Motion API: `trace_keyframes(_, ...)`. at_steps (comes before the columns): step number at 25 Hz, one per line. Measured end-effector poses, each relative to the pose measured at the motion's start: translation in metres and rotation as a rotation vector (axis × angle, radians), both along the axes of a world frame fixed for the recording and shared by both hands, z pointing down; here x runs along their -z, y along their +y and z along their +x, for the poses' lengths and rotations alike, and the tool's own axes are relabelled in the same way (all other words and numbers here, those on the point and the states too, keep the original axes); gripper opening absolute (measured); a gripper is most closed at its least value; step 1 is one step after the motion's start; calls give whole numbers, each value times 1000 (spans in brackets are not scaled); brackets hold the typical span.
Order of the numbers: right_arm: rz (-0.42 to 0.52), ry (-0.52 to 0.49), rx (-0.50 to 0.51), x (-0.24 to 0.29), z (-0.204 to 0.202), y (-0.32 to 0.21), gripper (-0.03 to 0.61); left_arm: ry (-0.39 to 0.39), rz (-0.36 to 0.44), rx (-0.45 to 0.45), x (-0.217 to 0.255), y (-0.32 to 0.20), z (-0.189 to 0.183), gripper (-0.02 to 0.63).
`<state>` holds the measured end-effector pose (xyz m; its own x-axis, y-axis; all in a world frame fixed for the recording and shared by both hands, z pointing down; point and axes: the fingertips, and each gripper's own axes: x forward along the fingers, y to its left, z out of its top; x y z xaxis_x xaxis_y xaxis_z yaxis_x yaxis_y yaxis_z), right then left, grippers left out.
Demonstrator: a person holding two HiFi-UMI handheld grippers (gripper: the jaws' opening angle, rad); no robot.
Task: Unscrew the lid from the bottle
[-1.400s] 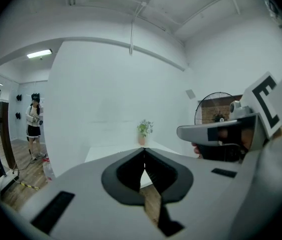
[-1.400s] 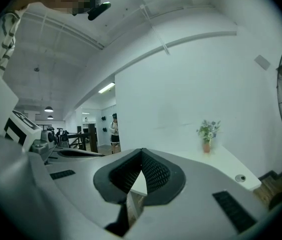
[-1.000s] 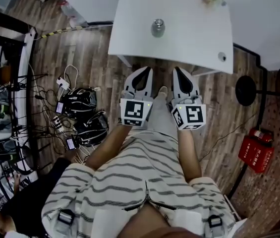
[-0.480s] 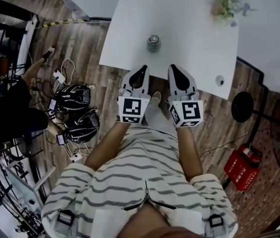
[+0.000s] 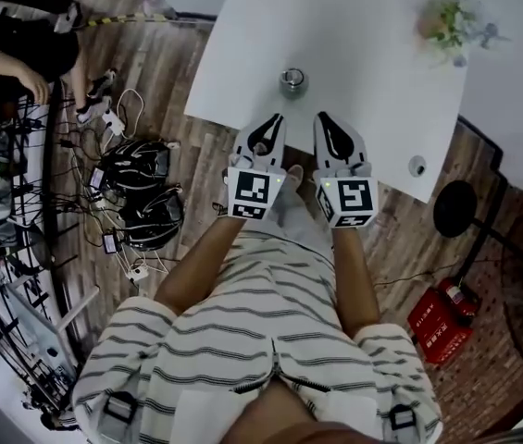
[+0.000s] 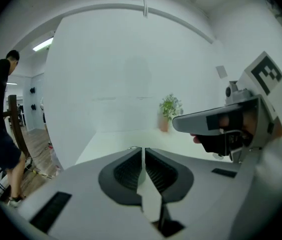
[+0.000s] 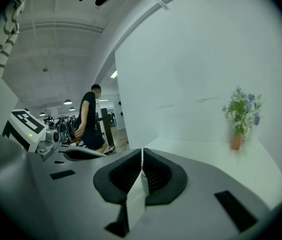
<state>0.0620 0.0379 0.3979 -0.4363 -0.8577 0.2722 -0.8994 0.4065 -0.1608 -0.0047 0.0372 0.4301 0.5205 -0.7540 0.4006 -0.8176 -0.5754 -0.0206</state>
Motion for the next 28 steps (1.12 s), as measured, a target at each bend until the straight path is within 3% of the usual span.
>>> trace_keyframes(14,-110,61,65,-64,-22,-51,213,-42,-71,-143,-69,-45,6,181)
trace_keyframes(28,-154,161,134,-104,-40,-86,276,-69,-82,-341,-113,-81,21,279)
